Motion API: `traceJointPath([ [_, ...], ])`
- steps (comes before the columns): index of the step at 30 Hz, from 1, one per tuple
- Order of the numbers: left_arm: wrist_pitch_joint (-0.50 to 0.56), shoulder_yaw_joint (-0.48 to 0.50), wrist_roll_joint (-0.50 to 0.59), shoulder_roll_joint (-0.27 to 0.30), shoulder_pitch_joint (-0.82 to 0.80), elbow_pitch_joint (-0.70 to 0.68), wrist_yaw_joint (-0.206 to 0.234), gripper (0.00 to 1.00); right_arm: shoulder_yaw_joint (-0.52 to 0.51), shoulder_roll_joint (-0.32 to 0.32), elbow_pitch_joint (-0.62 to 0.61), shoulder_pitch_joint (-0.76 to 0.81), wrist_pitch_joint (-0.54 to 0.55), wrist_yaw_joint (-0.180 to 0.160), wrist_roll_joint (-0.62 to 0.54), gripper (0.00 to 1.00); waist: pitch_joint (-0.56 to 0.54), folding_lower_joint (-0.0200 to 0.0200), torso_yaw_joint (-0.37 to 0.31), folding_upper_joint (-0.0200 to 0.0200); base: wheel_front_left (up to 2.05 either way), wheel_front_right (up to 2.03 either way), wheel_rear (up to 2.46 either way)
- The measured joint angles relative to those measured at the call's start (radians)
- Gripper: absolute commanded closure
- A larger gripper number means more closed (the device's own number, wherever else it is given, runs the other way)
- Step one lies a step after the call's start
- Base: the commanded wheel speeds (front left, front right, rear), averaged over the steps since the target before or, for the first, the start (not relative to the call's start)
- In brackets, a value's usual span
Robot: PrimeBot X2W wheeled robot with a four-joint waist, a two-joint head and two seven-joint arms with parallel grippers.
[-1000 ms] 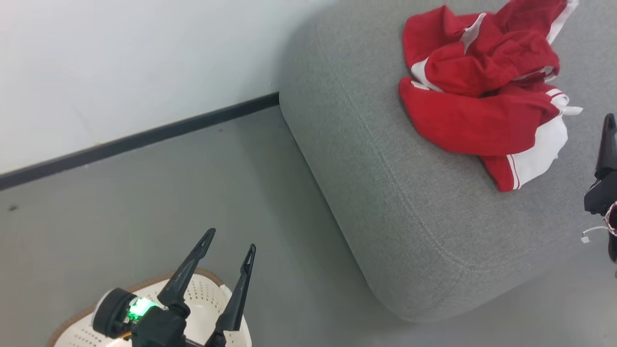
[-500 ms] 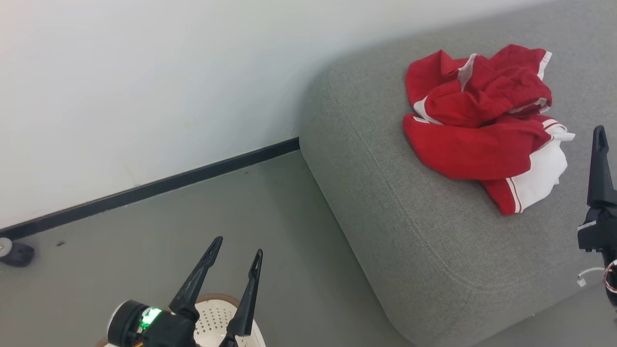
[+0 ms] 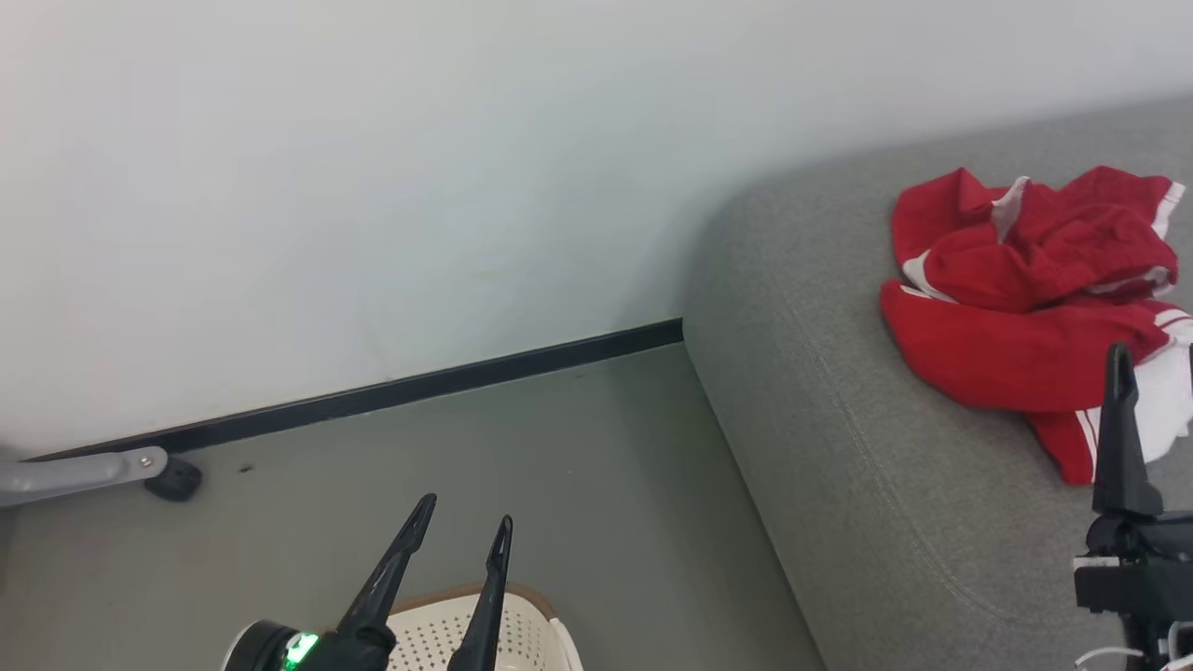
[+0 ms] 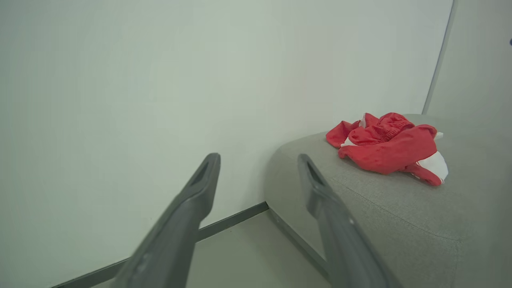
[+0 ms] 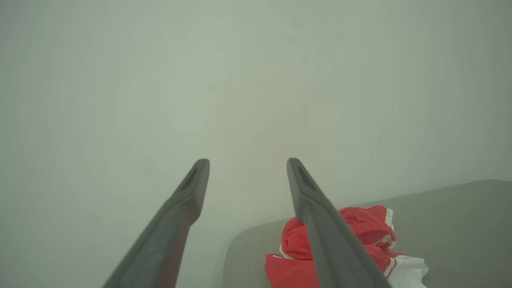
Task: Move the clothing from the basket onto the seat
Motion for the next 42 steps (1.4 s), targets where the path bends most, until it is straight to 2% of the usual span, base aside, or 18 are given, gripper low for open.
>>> traceJointPath([
  [12,0.000,0.039,0.000,-0.006,0.059,0.017,0.052,0.00,0.104,0.053,-0.048,0.125,0.000,0.000,0.048,0.00,-0.051,0.0000,0.148,0.0001,0.00,0.00,0.00],
  [27,0.000,0.106,0.002,-0.010,0.093,0.084,0.142,0.00,0.187,0.090,-0.005,0.188,0.000,0.000,0.050,0.00,-0.091,0.0001,0.312,0.0001,0.00,0.00,0.00],
  [36,0.000,0.119,0.006,-0.011,0.112,0.095,0.153,0.00,0.227,0.110,0.037,0.190,0.000,0.000,0.015,0.00,-0.106,0.0001,0.374,0.0001,0.00,0.00,0.00],
  [42,0.000,0.133,0.011,-0.013,0.129,0.096,0.160,0.00,0.241,0.126,0.085,0.192,0.000,0.000,-0.016,0.00,-0.115,0.0001,0.382,0.0001,0.00,0.00,0.00],
])
